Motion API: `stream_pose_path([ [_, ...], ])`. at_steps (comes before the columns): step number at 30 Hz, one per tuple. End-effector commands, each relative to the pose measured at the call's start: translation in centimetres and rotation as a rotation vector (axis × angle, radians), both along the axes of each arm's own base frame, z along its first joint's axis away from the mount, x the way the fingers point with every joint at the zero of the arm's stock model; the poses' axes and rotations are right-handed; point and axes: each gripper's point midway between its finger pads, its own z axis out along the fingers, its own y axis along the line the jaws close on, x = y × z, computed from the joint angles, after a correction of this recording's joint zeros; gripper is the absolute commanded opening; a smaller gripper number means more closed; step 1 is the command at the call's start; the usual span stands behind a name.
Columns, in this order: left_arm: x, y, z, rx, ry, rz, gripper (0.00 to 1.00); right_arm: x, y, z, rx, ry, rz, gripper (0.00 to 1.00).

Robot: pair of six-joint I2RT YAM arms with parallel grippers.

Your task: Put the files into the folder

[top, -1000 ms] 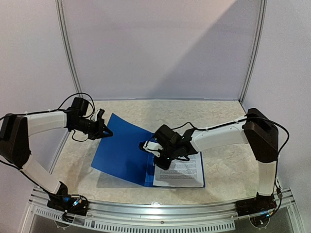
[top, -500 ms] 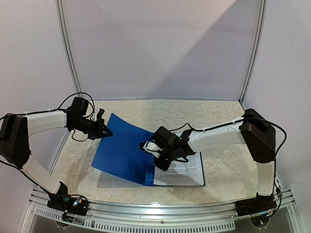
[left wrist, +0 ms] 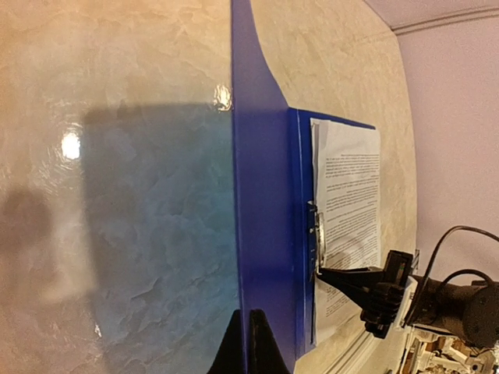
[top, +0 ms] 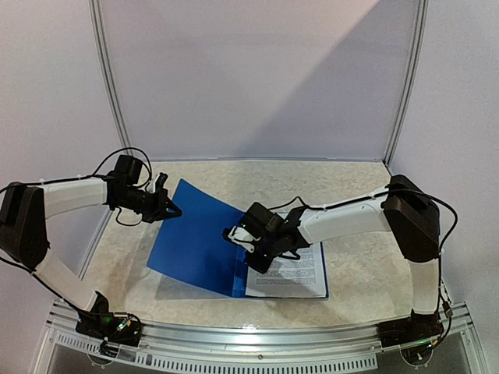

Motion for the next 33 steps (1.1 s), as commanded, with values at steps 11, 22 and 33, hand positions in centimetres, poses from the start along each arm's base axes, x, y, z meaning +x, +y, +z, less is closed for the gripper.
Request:
stream_pose_path([
  [11,-2.0,-2.6,-1.6,-0.091,0.128,-0.026,0.0,-1.9,-7.9,-9.2,-0.383,0.136,-0.147,0.0],
  [22,-1.8,-2.4,-1.3,-0.065,0.098,-0.039,0.0,-1.6,-11.6,-11.3,-0.527,0.143,-0.186,0.0],
  [33,-1.7,-2.3,-1.2,-0.059,0.089,-0.04,0.0,-2.2,-12.7,-12.6,-0.584,0.156,-0.164,0.0],
])
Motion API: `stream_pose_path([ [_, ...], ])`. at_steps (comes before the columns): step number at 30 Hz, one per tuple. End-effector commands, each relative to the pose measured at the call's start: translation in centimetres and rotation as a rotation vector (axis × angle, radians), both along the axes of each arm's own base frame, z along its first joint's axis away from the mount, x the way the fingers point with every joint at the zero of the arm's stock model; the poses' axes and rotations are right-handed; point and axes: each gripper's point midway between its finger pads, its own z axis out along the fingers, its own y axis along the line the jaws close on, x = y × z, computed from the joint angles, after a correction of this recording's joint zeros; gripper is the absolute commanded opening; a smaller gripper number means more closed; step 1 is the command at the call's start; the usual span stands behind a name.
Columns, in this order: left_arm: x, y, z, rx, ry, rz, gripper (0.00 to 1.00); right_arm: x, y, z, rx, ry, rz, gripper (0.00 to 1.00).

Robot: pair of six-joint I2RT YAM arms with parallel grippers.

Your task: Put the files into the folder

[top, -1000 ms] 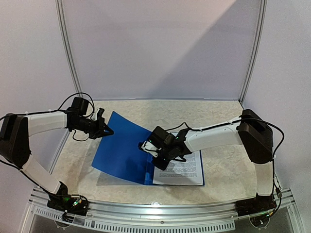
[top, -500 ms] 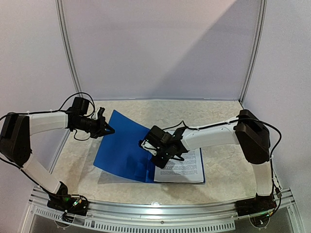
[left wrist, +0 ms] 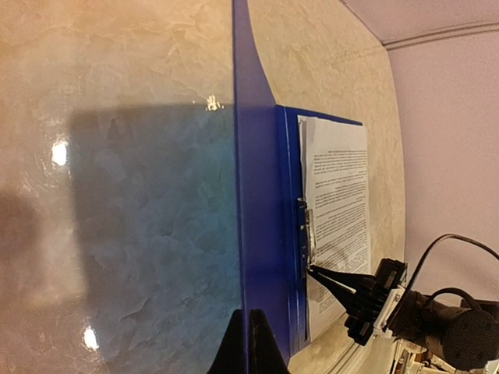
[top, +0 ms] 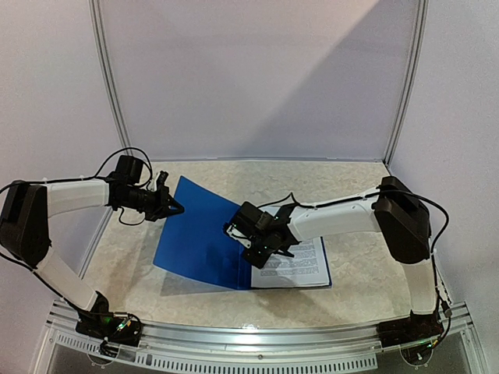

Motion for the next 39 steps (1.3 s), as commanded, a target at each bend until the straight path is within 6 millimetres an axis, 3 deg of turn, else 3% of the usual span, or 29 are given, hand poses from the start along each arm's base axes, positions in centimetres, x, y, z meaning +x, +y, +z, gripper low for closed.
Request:
stream_pose_path([
  [1,-2.8,-1.6,-1.3,-0.003,0.096,-0.081,0.0,-4.5,-12.2,-11.9,-0.457,0.245,-0.075,0.0],
  [5,-2.7,-1.6,-1.2,-0.007,0.091,-0.081,0.0,-4.6,-13.2,-12.1,-0.498,0.221,-0.05,0.0],
  [11,-2.6,-1.6,-1.2,-0.008,0.088,-0.082,0.0,-5.9,-9.8,-11.2,-0.444,0.168,0.208,0.0],
  [17,-2.7,-1.7,-1.2,-0.014,0.09,-0.085,0.0,-5.7,-8.2,-9.7,-0.393,0.146,0.316,0.0],
  [22,-2.8,-1.9,-1.3,-0.017,0.096,-0.086,0.0,-5.0,-5.4,-8.3,-0.278,0.139,0.318,0.0],
  [28,-2.8,-1.9,-1.1,-0.018,0.089,-0.088,0.0,-3.6,-2.1,-3.6,-0.059,0.076,0.265,0.0],
  [39,-2.8,-1.9,-0.7,-0.015,0.074,-0.091,0.0,-2.9,-1.2,-1.9,-0.014,0.038,0.252,0.0],
])
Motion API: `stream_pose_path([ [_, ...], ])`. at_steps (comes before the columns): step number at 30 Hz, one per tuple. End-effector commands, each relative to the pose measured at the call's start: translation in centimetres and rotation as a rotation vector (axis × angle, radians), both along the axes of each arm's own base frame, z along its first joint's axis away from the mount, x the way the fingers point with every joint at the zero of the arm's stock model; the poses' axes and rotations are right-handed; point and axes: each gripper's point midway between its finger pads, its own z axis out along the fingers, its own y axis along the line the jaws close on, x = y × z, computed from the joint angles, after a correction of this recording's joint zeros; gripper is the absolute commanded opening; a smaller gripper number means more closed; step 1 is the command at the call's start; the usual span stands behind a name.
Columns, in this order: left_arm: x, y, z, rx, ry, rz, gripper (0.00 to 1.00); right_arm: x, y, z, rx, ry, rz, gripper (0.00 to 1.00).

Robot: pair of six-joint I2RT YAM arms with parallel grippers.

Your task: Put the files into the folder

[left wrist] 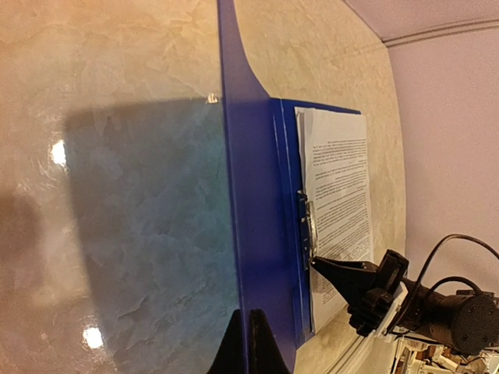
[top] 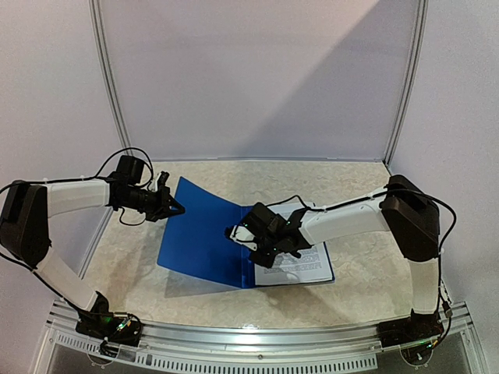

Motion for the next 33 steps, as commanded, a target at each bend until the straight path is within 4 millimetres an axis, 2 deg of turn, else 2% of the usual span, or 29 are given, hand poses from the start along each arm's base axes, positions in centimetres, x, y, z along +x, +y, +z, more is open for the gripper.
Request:
stream_pose_path([
  [1,-2.6,-1.6,-0.7,-0.018,0.075,-0.083,0.0,-3.0,-1.6,-3.1,-0.063,0.144,0.028,0.0],
  [7,-2.6,-1.6,-0.7,-0.017,0.075,-0.082,0.0,-2.8,-1.4,-2.2,-0.046,0.136,0.023,0.02],
  [11,-2.6,-1.6,-0.7,-0.017,0.074,-0.082,0.0,-2.9,-1.1,-2.3,-0.041,0.143,0.03,0.02],
  [14,-2.6,-1.6,-0.6,-0.018,0.073,-0.084,0.0,-3.0,-1.1,-3.4,-0.05,0.16,0.02,0.02],
  [17,-2.6,-1.6,-0.6,-0.016,0.072,-0.085,0.0,-2.7,-2.3,-4.9,-0.122,0.154,-0.013,0.01],
  [22,-2.6,-1.6,-0.7,-0.016,0.073,-0.085,0.0,-1.6,-7.6,-7.7,-0.409,0.092,-0.108,0.0],
  [24,-2.6,-1.6,-0.7,-0.015,0.072,-0.086,0.0,-1.6,-8.8,-8.3,-0.463,0.077,-0.117,0.0],
  [27,-2.6,-1.5,-0.7,-0.015,0.073,-0.084,0.0,-2.5,-9.2,-9.2,-0.483,0.106,-0.09,0.0],
  [33,-2.5,-1.5,-0.6,-0.013,0.069,-0.084,0.0,-4.5,-8.2,-11.1,-0.521,0.154,0.032,0.0],
])
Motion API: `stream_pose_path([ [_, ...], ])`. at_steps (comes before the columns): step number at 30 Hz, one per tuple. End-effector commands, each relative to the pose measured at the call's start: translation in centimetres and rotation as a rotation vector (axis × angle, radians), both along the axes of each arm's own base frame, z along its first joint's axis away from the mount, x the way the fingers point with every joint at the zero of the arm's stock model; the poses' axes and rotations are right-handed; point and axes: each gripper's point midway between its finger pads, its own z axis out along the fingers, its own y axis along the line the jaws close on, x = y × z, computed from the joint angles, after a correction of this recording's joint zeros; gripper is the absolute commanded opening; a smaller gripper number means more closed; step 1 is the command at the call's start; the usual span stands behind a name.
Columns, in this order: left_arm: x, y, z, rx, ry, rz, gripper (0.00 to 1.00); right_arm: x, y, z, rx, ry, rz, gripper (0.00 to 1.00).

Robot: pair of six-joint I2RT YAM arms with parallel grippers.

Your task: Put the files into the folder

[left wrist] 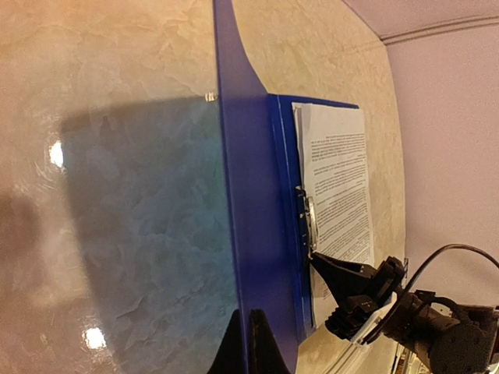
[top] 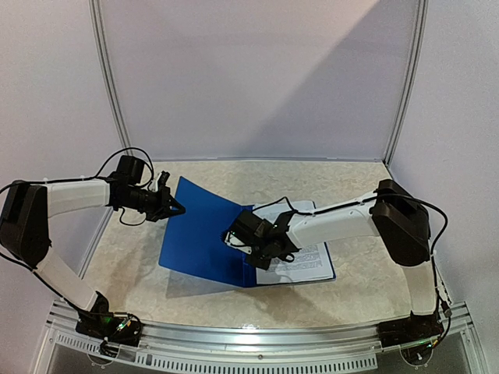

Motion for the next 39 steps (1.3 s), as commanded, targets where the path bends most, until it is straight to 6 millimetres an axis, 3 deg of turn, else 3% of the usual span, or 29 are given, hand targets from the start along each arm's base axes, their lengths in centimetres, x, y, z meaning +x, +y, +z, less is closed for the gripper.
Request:
stream_pose_path([
  [1,-2.4,-1.4,-0.6,-0.012,0.072,-0.075,0.0,-5.6,-7.3,-10.9,-0.365,0.274,0.077,0.0],
  [5,-2.4,-1.4,-0.6,-0.013,0.074,-0.076,0.0,-8.8,-6.1,-11.8,-0.359,0.394,0.24,0.0],
  [10,-2.4,-1.4,-0.6,-0.015,0.073,-0.078,0.0,-10.2,-6.9,-13.1,-0.425,0.481,0.285,0.0],
  [15,-2.5,-1.5,-0.6,-0.014,0.073,-0.08,0.0,-10.5,-8.4,-15.3,-0.489,0.512,0.226,0.0],
  [23,-2.5,-1.6,-0.6,-0.017,0.07,-0.081,0.0,-8.5,-6.1,-14.2,-0.413,0.465,0.187,0.0],
  [28,-2.5,-1.6,-0.5,-0.018,0.069,-0.082,0.0,-9.4,-7.2,-16.4,-0.421,0.521,0.149,0.0],
  [31,-2.5,-1.6,-0.6,-0.021,0.074,-0.081,0.0,-9.0,-5.4,-14.6,-0.325,0.501,0.143,0.0],
  [33,-2.5,-1.6,-0.7,-0.019,0.075,-0.081,0.0,-7.7,-3.4,-12.2,-0.242,0.446,0.137,0.0],
  [37,-2.5,-1.6,-0.5,-0.016,0.068,-0.081,0.0,-4.5,0.7,-5.7,-0.047,0.318,0.118,0.02],
  [39,-2.5,-1.6,-0.4,-0.016,0.063,-0.081,0.0,-3.6,1.7,-4.0,0.005,0.276,0.11,0.02],
])
